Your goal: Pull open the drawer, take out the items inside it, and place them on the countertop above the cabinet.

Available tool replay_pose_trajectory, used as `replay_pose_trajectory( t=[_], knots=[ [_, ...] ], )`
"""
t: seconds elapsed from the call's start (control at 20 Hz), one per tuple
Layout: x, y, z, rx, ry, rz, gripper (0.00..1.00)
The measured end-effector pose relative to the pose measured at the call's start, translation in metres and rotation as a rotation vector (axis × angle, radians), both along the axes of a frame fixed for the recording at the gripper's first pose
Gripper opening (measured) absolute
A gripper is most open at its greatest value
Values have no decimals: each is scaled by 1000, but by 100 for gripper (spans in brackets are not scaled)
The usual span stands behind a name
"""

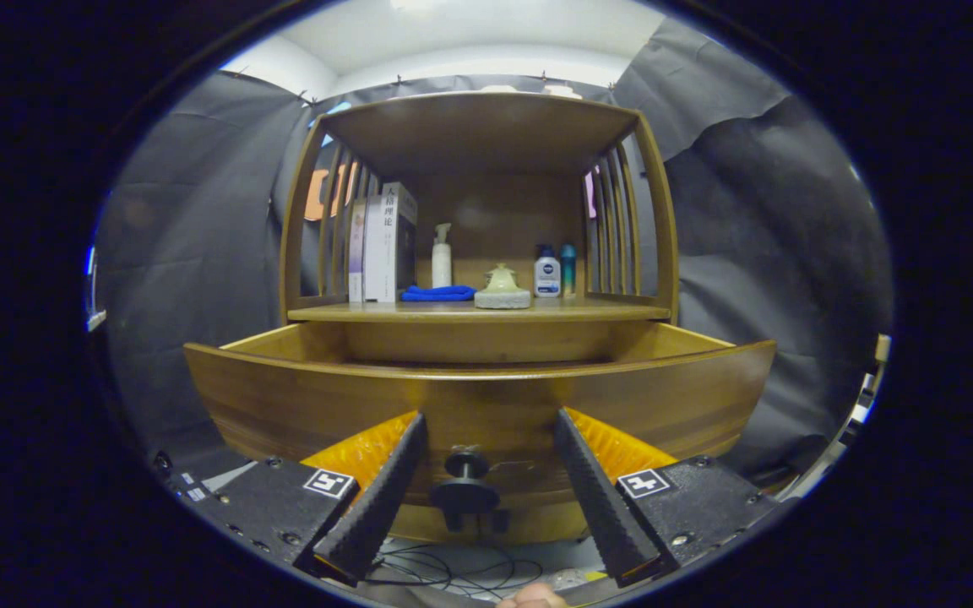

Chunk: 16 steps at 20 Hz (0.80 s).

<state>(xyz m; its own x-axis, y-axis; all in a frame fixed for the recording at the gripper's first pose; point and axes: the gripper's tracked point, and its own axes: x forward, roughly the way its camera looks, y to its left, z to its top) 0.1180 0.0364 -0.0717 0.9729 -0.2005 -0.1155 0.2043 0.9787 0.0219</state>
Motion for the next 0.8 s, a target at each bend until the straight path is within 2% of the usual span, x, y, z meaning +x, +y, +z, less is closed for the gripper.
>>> replay_pose_trajectory(
  t=[0.8],
  knots=[
    [48, -12, 7, 12, 55, 3, 99]
  ],
)
